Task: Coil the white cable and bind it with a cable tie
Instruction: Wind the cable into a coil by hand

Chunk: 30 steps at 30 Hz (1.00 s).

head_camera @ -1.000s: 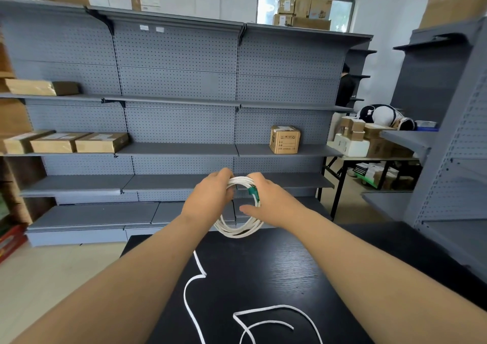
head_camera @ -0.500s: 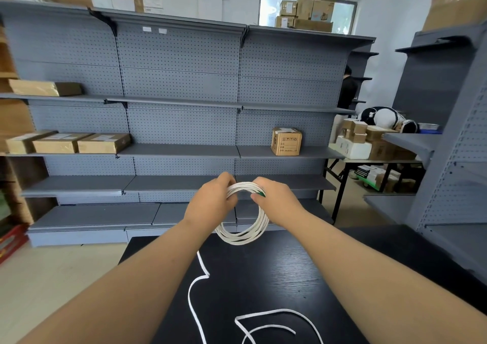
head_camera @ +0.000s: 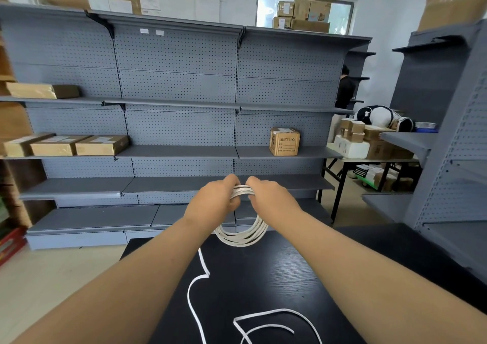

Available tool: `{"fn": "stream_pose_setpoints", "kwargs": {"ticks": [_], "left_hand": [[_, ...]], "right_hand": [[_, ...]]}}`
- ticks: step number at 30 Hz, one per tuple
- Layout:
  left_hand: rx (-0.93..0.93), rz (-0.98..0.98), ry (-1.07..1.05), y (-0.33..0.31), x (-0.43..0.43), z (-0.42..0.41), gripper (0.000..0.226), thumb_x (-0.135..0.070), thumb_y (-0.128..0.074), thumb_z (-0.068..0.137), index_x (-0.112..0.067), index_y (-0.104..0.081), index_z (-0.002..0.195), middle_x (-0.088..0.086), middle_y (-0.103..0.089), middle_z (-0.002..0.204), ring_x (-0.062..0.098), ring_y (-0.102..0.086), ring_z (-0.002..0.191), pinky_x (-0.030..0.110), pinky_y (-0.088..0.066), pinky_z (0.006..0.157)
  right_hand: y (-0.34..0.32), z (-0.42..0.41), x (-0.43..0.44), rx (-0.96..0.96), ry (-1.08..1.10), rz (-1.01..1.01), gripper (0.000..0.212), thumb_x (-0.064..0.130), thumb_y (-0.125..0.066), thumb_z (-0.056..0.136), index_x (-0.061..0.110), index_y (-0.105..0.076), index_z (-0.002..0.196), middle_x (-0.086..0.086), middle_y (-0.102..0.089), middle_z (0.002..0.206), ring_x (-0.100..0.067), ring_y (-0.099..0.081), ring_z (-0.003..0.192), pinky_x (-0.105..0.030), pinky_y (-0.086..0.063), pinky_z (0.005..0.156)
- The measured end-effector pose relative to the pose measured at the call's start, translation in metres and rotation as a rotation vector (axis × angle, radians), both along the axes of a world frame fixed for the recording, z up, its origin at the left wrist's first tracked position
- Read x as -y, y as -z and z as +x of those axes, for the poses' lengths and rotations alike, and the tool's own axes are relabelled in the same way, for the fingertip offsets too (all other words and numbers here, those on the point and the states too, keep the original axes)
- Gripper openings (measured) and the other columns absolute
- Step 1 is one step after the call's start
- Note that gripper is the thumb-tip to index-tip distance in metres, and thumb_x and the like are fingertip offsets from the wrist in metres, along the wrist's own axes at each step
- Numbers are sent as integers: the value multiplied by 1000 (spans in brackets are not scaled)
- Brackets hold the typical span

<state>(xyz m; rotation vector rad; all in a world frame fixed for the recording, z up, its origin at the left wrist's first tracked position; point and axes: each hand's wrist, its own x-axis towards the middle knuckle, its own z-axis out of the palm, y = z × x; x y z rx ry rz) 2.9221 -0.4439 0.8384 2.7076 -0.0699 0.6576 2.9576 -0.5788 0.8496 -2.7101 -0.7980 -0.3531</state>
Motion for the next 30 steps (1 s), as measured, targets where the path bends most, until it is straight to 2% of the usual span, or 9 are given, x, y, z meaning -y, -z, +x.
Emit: {"fn": "stream_pose_setpoints", "kwargs": {"ticks": [5,13,16,19,21,23,27,30], "left_hand": [[59,-37,-37,4,4,-2,18,-25,-53,90,-15,-49,104,6,-64,87,27,-59,78,35,-41,60],[83,-152,-185,2,11,-6,25,-33,-53,90,-16,-49,107,3,-60,103,28,-57,94,36,-42,69],[100,-140,-237,-2,15,-5,25,-33,-51,92,-12,-47,105,6,-57,106,31,-57,92,35,-39,66],[110,-161,-250,-4,17,-4,25,-32,-50,93,-10,-45,104,10,-60,100,34,-57,85,36,-39,65],[120,-251,-259,-3,18,-3,27,-35,-52,92,-11,-45,103,9,-61,89,32,-54,78,36,-40,64],[146,-428,-259,-2,20,-2,29,-36,-56,90,-12,-46,101,3,-58,81,29,-53,77,34,-41,65],[183,-758,-228,0,26,-1,19,-29,-58,90,-12,-51,97,-11,-51,69,18,-52,73,28,-35,64],[207,-754,-224,0,27,1,16,-28,-55,92,-13,-48,91,-2,-55,72,27,-56,75,31,-39,62]], "right_hand": [[1,2,4,-55,53,101,9,16,-40,96,15,-49,98,-14,-58,88,-31,-50,76,-34,-39,63],[5,2,11,-210,190,414,10,17,-43,96,17,-50,90,-13,-60,93,-34,-58,89,-41,-48,74],[5,-2,9,-186,197,445,12,17,-41,98,15,-52,95,-11,-58,88,-32,-57,85,-38,-46,70],[4,-3,8,-162,202,474,12,17,-40,98,15,-52,96,-8,-57,87,-28,-54,79,-33,-41,63],[4,-2,7,-163,213,513,12,16,-40,98,14,-51,93,-8,-57,85,-27,-53,77,-32,-39,62],[3,-1,7,-177,231,584,13,15,-40,98,13,-50,91,-7,-55,82,-27,-53,76,-35,-41,61],[2,1,7,-234,286,739,14,17,-40,98,13,-52,94,-7,-57,82,-29,-61,82,-44,-54,72],[3,-1,6,-270,291,751,12,18,-40,98,13,-51,96,-7,-56,82,-30,-62,83,-49,-56,74]]}}
